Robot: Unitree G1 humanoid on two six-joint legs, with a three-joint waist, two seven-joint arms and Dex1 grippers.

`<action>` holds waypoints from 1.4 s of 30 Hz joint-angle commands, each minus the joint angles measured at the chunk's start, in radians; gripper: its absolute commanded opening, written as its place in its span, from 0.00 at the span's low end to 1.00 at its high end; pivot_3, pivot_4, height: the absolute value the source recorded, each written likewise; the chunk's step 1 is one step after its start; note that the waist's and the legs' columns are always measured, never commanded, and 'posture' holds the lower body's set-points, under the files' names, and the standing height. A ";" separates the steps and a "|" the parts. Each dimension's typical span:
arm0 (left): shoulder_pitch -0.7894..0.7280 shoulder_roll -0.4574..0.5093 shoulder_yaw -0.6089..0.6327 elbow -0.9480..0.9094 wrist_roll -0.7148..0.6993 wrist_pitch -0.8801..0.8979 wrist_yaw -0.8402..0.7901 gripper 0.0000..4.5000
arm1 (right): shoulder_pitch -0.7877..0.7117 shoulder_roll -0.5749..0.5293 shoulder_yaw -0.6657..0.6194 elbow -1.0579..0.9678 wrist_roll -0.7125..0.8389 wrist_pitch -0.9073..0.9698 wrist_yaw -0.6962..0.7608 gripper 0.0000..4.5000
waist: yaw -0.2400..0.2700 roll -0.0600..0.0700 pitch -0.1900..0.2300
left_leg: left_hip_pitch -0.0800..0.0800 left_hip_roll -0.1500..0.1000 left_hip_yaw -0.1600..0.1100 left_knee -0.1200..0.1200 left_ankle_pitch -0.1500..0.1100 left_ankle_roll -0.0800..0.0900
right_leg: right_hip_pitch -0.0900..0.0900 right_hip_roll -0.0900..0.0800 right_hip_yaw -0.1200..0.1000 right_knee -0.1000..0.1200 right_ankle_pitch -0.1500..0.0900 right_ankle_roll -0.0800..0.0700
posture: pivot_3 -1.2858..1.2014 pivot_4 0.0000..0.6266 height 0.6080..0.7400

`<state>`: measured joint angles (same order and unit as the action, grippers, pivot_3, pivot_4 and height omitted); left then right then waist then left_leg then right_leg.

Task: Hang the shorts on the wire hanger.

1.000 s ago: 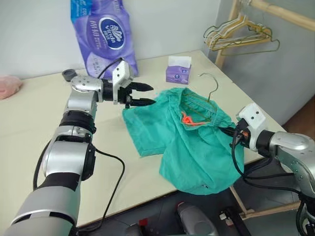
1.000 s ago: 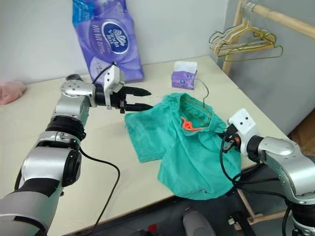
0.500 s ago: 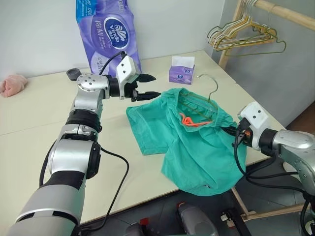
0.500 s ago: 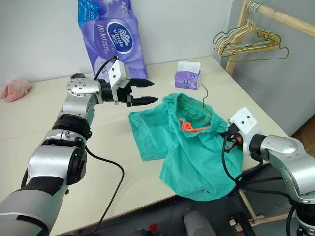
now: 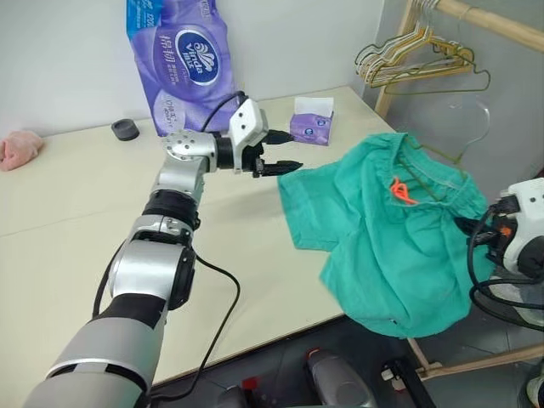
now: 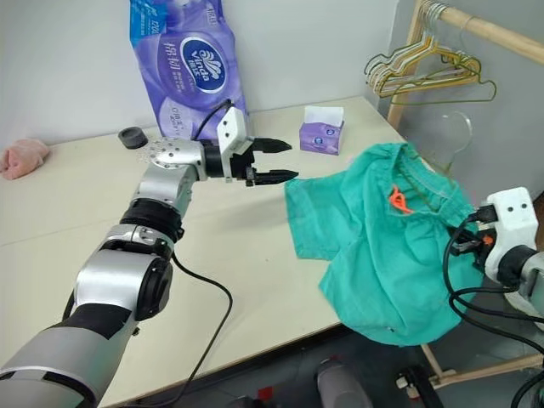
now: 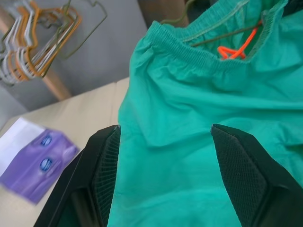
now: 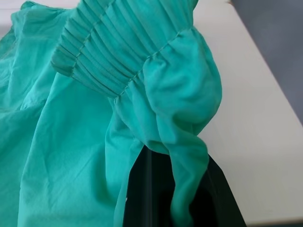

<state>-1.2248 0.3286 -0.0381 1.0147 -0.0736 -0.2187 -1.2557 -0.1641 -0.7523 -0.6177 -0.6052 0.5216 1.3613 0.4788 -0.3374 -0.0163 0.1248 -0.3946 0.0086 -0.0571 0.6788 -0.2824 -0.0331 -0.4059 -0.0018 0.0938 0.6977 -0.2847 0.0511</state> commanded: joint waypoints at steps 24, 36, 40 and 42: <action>-0.133 -0.243 -0.072 -0.316 -0.016 0.137 0.217 0.71 | -0.443 -0.230 -0.089 0.404 -0.138 0.168 -0.160 0.00 | -0.084 0.006 0.000 | 0.000 -0.001 0.007 -0.003 -0.004 0.007 | 0.002 -0.001 0.007 -0.002 -0.003 0.005 | 0.35 0.18 1.00; -0.141 -0.255 -0.110 -0.423 -0.023 0.217 0.217 0.71 | -0.710 -0.153 -0.073 0.635 -0.168 0.253 -0.256 0.00 | -0.077 0.008 0.001 | 0.001 -0.001 0.009 -0.003 -0.004 0.007 | 0.002 -0.003 0.008 -0.002 -0.003 0.005 | 0.36 0.18 1.00; -0.154 -0.268 -0.113 -0.461 -0.043 0.325 0.220 0.71 | -0.711 -0.118 -0.080 0.646 -0.159 0.253 -0.296 0.00 | -0.076 0.010 0.002 | 0.001 -0.001 0.009 -0.003 -0.004 0.007 | 0.002 -0.003 0.008 -0.002 -0.003 0.005 | 0.37 0.18 1.00; -0.160 -0.274 -0.112 -0.480 -0.055 0.386 0.222 0.71 | -0.716 -0.111 -0.086 0.654 -0.158 0.253 -0.311 0.00 | -0.075 0.010 0.002 | 0.001 -0.001 0.009 -0.003 -0.004 0.007 | 0.002 -0.003 0.008 -0.002 -0.004 0.005 | 0.37 0.19 1.00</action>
<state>-1.3460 0.0619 -0.1510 0.5842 -0.1029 0.1198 -1.0388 -0.8478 -0.8491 -0.6718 0.0682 0.3459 1.6066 0.1846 -0.4120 -0.0063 0.1270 -0.3940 0.0075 -0.0486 0.6755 -0.2864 -0.0261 -0.4041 -0.0051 0.1021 0.6959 -0.2884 0.0565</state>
